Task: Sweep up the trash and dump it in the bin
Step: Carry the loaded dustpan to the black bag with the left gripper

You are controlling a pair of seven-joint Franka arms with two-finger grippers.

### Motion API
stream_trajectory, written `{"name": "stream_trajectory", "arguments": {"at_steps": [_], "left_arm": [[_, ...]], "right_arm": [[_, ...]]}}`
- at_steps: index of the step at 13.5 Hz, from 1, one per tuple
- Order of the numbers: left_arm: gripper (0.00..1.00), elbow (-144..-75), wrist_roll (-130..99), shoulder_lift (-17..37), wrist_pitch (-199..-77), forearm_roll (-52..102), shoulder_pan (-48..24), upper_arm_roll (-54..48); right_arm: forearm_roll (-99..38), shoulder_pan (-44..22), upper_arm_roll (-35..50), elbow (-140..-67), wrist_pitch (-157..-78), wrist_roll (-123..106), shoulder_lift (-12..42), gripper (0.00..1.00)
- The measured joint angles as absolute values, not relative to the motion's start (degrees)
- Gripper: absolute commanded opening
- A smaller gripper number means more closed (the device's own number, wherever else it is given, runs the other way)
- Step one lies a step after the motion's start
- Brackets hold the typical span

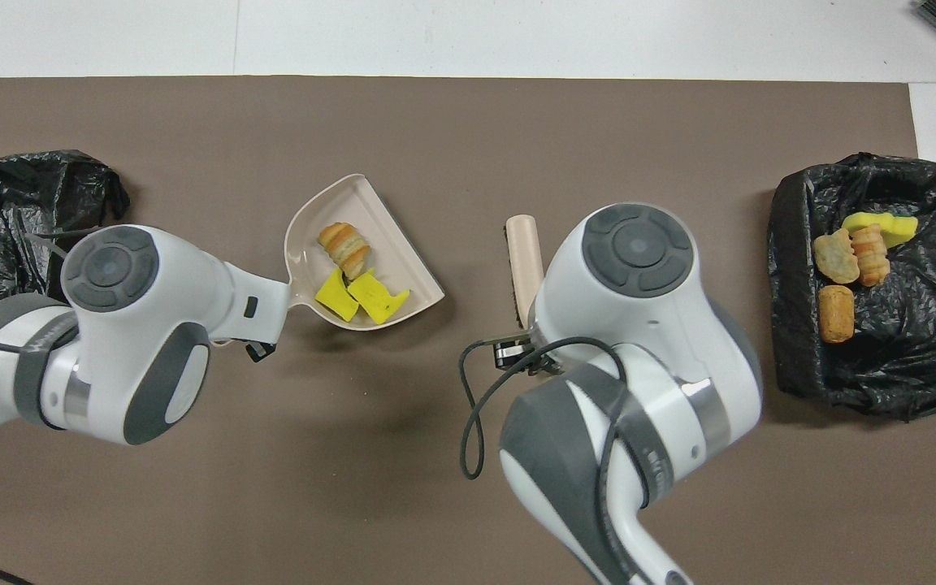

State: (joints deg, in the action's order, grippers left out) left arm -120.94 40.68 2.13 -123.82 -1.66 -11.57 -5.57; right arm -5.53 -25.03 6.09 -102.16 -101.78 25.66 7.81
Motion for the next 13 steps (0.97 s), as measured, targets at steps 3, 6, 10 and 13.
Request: {"name": "stream_trajectory", "arguments": {"at_steps": [3,6,10,13], "left_arm": [[0.00,-119.6,40.7,-1.0,-120.1,-1.7,-5.2,-5.3],[0.00,-116.7,40.7,-1.9,-113.7,-1.7,2.3,-5.1],[0.00,-114.0,44.0,-1.7,-110.1,1.3,15.3,-4.9],[0.00,-109.9,50.6,-0.6,-106.6,6.0,24.2,-4.8]], "right_arm": [[-5.4,-30.8,6.3,-105.7,-106.5,33.1,8.0,0.00],[-5.4,-35.9,6.4,-108.7,-110.4,38.3,8.2,0.00],[-5.4,-43.7,6.5,-111.9,-115.3,44.6,10.0,0.00],[-5.4,-46.9,6.5,-116.4,-120.7,48.3,10.3,0.00]]}}
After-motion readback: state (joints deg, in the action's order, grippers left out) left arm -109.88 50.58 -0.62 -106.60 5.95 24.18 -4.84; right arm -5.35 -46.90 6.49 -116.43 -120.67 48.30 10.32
